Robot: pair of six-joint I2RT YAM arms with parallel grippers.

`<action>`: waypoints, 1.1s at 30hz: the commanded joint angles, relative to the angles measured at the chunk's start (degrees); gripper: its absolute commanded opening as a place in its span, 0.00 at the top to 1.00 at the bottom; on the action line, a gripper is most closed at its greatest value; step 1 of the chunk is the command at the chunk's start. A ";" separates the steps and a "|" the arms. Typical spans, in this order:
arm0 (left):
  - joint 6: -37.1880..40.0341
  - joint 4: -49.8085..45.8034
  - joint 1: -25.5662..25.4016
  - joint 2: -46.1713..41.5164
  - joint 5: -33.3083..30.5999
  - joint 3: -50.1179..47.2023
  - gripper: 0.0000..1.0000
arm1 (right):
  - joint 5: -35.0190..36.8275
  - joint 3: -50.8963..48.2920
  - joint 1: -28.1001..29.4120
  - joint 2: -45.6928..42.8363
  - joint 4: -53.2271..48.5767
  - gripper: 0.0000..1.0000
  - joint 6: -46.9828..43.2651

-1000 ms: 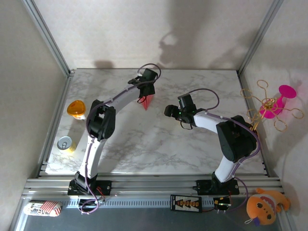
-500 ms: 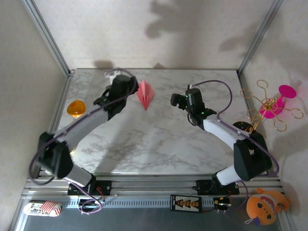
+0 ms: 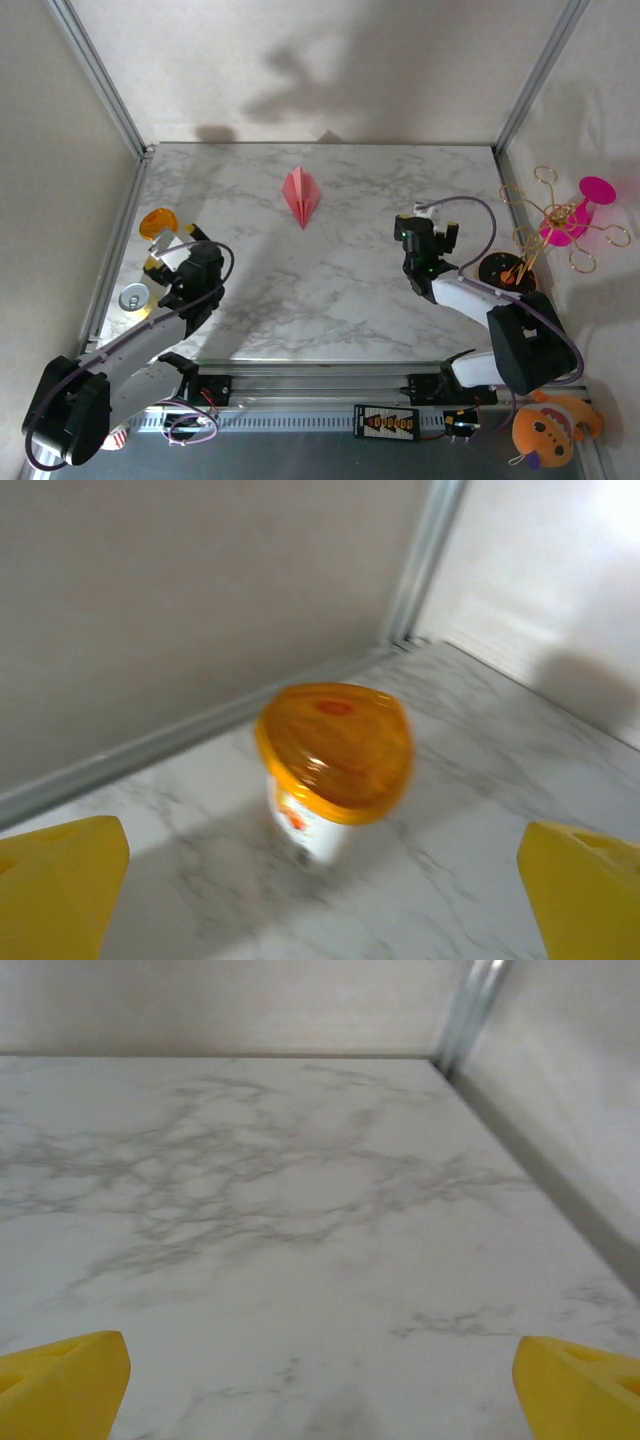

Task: Fold a paper plane with a square sheet of paper (pick it up from the middle)
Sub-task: Reset both arms

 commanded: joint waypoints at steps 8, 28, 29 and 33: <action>15.84 35.16 11.20 5.51 22.96 -14.21 0.01 | -12.34 -15.09 -7.30 -2.06 32.13 0.01 -12.45; 22.64 52.75 17.17 20.28 54.11 -11.68 0.00 | -35.67 -18.63 -19.49 6.49 43.96 0.01 -7.41; 22.48 54.23 17.20 21.75 54.43 -11.68 0.00 | -36.26 -18.71 -19.95 6.68 44.10 0.01 -7.10; 21.91 57.36 17.17 28.21 53.45 -9.97 0.00 | -36.61 -19.29 -20.73 8.56 47.11 0.01 -6.27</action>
